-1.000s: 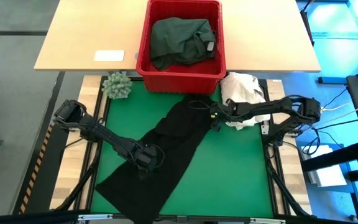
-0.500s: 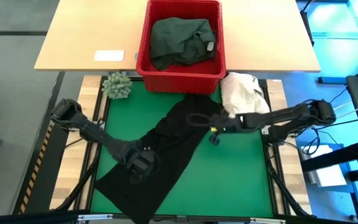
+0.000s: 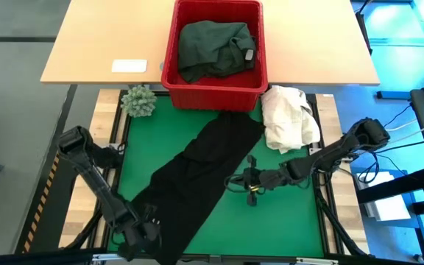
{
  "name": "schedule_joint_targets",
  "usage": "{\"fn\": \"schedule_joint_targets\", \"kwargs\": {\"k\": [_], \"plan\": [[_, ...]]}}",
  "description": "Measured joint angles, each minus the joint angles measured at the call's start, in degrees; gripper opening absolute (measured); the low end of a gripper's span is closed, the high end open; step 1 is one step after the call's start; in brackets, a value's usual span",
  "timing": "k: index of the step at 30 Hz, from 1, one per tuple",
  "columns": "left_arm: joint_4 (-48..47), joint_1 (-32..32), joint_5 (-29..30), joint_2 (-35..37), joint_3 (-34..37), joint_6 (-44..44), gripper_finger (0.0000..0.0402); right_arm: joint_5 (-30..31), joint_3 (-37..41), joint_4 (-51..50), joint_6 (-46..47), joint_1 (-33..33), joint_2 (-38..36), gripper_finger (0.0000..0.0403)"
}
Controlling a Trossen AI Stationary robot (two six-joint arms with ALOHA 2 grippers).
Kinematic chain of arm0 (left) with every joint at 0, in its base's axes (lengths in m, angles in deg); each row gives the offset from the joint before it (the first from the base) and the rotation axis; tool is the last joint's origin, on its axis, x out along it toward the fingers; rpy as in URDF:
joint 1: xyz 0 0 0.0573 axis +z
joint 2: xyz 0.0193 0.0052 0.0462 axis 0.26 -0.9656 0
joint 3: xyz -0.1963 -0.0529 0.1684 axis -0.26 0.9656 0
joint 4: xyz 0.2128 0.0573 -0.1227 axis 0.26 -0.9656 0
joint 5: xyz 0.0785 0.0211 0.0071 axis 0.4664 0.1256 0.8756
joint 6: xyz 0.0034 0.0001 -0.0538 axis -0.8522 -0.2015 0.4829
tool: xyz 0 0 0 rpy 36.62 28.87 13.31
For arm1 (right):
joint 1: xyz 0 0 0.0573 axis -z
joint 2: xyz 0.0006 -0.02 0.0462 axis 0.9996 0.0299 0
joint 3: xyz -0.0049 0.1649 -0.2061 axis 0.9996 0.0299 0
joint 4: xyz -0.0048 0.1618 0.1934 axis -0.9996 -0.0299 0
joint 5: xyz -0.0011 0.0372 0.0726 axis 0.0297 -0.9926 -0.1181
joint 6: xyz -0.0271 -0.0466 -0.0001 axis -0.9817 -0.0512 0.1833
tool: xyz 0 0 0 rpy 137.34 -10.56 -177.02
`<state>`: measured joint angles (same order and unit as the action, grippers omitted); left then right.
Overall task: Fold laundry
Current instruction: Fold the black shirt
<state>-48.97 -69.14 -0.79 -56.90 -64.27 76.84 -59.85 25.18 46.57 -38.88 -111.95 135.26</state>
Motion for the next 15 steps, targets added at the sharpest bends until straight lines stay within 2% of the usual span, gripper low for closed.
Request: {"fn": "schedule_joint_targets", "kwargs": {"k": [6,9,15], "plan": [[4.38,-2.04,-0.54,-4.68,0.00,0.87,0.0065,-0.71,0.00,6.45,-0.52,-3.18,3.95,0.0003],[7.43,-1.91,-4.62,-7.25,0.00,-0.32,0.0087,-1.11,-1.32,9.65,-3.83,-5.87,5.96,0.0003],[7.02,0.47,-10.92,-8.01,-0.22,1.02,0.0140,-0.51,-5.29,6.69,-5.56,-7.04,9.10,0.0003]]}}
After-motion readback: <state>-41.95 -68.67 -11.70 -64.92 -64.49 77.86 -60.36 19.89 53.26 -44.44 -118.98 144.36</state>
